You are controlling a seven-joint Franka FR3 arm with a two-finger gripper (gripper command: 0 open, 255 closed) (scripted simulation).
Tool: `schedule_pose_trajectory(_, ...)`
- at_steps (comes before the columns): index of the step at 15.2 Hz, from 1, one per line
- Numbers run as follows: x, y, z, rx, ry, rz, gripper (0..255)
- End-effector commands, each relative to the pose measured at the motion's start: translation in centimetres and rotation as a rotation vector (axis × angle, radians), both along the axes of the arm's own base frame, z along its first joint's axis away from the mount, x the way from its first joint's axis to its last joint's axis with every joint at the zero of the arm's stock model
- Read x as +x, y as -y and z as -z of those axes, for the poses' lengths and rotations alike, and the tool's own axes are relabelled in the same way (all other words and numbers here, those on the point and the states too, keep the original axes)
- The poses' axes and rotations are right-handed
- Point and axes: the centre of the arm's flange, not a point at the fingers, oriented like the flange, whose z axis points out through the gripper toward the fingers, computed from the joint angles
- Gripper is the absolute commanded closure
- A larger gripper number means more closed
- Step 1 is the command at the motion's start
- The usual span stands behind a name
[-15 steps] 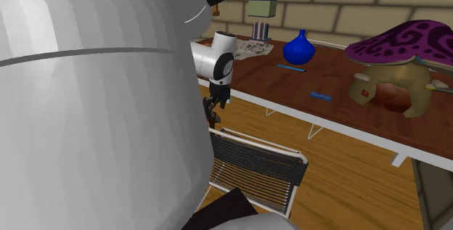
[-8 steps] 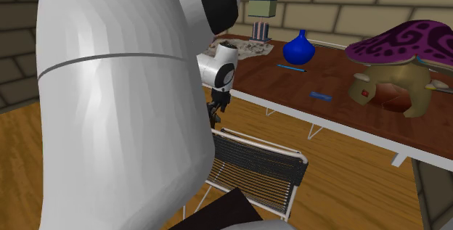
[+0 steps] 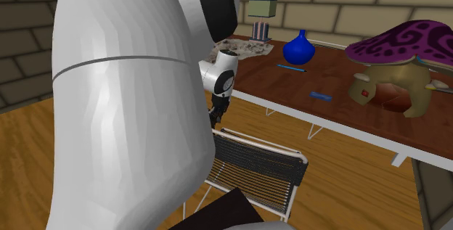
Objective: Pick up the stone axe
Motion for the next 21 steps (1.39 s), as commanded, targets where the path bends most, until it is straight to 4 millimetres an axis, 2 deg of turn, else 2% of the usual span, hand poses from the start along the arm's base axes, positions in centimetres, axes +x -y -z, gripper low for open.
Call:
schedule_pose_trajectory(1, 0.0, 0.0, 0.0, 0.0, 0.0, 0.0, 255)
schedule_pose_trajectory(7, 0.0, 0.0, 0.0, 0.0, 0.0, 0.0, 255)
schedule_pose_trajectory(21, 0.0, 0.0, -7.4, 0.0, 0.0, 0.0, 255)
